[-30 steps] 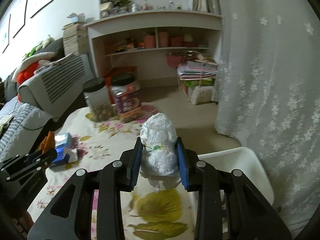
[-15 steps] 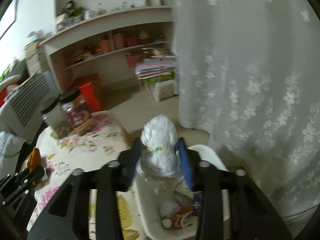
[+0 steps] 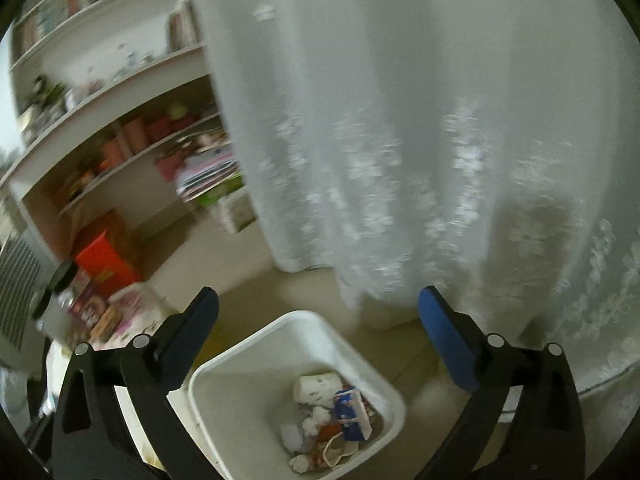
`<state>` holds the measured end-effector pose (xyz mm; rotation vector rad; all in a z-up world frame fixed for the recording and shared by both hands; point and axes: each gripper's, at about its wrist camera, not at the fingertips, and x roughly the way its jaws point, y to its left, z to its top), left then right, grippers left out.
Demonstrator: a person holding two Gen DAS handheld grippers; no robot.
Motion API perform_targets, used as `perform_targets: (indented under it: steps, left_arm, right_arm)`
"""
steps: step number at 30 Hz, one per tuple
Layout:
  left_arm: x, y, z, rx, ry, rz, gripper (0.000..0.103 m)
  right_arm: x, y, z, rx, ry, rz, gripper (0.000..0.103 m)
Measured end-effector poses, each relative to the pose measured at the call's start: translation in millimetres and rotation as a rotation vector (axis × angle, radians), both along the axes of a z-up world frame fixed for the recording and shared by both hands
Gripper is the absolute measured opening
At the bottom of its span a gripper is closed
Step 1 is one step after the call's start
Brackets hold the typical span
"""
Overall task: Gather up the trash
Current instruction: 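Open the right gripper to drop the tissue while the left drops the peel into the bin, then move both grippers back from the bin toward the blue box and milk carton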
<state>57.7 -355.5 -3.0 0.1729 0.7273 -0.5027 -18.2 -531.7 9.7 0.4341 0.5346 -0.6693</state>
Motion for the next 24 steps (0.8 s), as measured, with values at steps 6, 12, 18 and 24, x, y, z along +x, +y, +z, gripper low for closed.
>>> perform_targets:
  steps: [6,12,18,24]
  left_arm:
    - [-0.3,-29.4,-5.4,-0.011,0.038,-0.067,0.029]
    - [0.3,-36.5,-7.3,-0.010,0.047,-0.077,0.049]
    - [0.0,-26.2,-7.1,0.013,0.024,-0.053,0.060]
    - [5.0,-3.7,-4.3,0.031,-0.005,0.002,0.064]
  right_arm:
    - [-24.6,-26.4,3.5,-0.015,0.002,-0.128,0.096]
    - [-31.5,-33.5,0.9,-0.008,0.012,-0.150,0.096]
    - [-23.9,-26.4,-1.2,-0.023,0.051,-0.134,0.096]
    - [-9.4,-3.9,-2.2,-0.070,0.099,-0.073,0.096]
